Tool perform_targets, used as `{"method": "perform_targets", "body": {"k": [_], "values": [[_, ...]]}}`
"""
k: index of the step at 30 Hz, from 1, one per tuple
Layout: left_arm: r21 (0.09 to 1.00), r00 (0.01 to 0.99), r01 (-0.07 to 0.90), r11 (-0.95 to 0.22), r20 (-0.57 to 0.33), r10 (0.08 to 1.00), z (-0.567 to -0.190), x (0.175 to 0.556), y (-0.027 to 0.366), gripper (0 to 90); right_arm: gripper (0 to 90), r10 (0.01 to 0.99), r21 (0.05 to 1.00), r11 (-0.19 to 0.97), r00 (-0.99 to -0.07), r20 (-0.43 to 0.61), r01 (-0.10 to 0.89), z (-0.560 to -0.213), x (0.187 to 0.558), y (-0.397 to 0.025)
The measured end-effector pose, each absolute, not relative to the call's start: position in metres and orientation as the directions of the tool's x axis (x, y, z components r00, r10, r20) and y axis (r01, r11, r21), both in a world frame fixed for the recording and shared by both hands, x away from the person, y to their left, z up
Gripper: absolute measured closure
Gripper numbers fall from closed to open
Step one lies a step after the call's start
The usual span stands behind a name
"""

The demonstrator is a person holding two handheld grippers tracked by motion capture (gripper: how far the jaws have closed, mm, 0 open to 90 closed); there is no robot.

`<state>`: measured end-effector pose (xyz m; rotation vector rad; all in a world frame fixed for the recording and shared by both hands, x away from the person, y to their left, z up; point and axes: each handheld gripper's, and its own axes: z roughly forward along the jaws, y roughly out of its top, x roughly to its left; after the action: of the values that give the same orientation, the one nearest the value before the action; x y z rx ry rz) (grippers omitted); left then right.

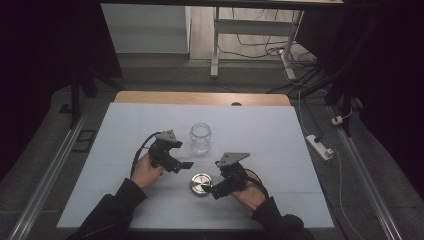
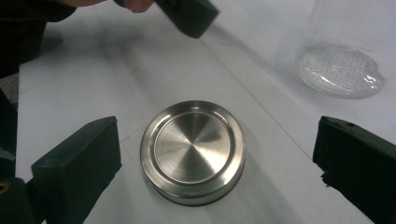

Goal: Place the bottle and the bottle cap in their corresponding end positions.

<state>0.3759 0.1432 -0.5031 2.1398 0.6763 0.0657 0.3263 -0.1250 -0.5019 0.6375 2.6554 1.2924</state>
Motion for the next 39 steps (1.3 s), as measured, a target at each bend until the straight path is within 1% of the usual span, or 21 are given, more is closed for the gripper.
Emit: {"method": "perform_targets", "body": {"k": [5, 9, 16, 23, 31, 36, 39], "values": [[0.747, 0.854, 0.439, -0.498, -0.176, 0.489, -0.502, 0.365, 0.144, 0.0, 0.3, 0.444, 0.763, 0.538, -0.890, 0.104, 0.357, -0.502, 0.327, -0.130], [0.734, 0.855, 0.437, -0.519, -0.162, 0.492, -0.502, 0.352, 0.147, 0.0, 0.0, 0.448, 0.757, 0.548, -0.889, 0.094, 0.356, -0.501, 0.326, -0.133], [0.744, 0.846, 0.455, -0.489, -0.190, 0.498, -0.500, 0.339, 0.155, 0.0, 0.0, 0.470, 0.760, 0.540, -0.879, 0.083, 0.361, -0.498, 0.320, -0.143], [0.746, 0.839, 0.455, -0.485, -0.177, 0.514, -0.499, 0.320, 0.166, 0.0, 0.0, 0.499, 0.764, 0.527, -0.863, 0.077, 0.372, -0.497, 0.314, -0.156], [0.740, 0.817, 0.474, -0.477, -0.169, 0.551, -0.499, 0.294, 0.180, 0.0, 0.0, 0.532, 0.776, 0.506, -0.845, 0.064, 0.377, -0.494, 0.307, -0.171], [0.739, 0.802, 0.483, -0.470, -0.158, 0.576, -0.498, 0.278, 0.194, 0.0, 0.0, 0.551, 0.773, 0.505, -0.833, 0.054, 0.385, -0.493, 0.303, -0.183], [0.739, 0.778, 0.502, -0.449, -0.158, 0.608, -0.499, 0.266, 0.208, 0.0, 0.0, 0.566, 0.768, 0.506, -0.823, 0.049, 0.393, -0.494, 0.300, -0.190]]}}
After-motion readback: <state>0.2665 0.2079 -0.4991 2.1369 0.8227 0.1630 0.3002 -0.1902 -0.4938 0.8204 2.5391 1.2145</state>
